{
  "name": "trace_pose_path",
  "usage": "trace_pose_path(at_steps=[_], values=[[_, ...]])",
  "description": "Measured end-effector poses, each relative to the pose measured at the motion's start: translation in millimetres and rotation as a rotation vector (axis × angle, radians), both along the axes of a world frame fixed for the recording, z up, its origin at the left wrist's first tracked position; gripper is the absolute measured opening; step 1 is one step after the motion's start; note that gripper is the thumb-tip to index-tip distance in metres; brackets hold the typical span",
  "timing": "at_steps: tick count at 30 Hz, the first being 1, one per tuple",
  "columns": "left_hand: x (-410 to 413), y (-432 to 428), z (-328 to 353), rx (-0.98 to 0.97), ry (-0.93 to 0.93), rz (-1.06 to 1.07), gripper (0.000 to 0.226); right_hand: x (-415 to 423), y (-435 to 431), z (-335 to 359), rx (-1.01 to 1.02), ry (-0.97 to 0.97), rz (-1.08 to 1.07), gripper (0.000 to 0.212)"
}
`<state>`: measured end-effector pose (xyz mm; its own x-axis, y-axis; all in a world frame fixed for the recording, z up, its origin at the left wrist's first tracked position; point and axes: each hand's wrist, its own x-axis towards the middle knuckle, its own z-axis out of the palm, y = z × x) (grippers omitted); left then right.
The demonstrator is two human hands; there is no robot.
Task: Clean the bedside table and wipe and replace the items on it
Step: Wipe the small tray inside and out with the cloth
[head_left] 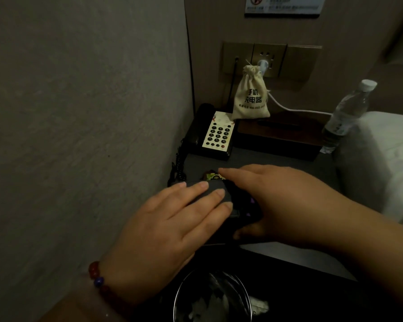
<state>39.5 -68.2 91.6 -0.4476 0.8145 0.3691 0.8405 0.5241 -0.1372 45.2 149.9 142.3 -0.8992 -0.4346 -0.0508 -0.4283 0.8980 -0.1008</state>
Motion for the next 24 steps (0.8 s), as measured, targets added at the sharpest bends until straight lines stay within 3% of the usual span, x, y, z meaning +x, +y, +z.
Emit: trace_pose_path(at_steps=[3,6,9,13,16,19,21,24], values=[[2.4,-2.4,4.7,0.046,-0.168,0.08,0.088,1.7,3.4,-2.8,0.004,0.039,-0.004,0.076],[4.0,-3.0,15.2,0.258,-0.475,0.182,0.112,5.2,8.2,-13.2,-0.043,0.11,0.033,0.077],[2.0,2.7,14.7,0.426,-0.66,0.2,0.106,9.5,10.5,-27.7,-0.037,0.344,0.092,0.074],[3.8,13.7,9.6,0.509,-0.544,0.153,0.071,8.9,15.9,-32.6,-0.105,0.354,0.098,0.074],[8.2,16.1,4.1,0.544,-0.451,0.161,0.068,11.5,22.1,-35.2,-0.161,0.182,0.114,0.085],[12.1,18.1,-0.6,0.545,-0.384,0.166,0.067,22.6,14.3,-35.3,-0.427,0.064,0.074,0.078],[14.9,21.4,-1.9,0.572,-0.362,0.157,0.065,29.0,-3.1,-37.7,-0.627,0.111,0.027,0.062],[17.1,24.3,0.2,0.583,-0.302,0.136,0.059,25.6,-22.2,-44.9,-0.651,0.309,0.002,0.053]])
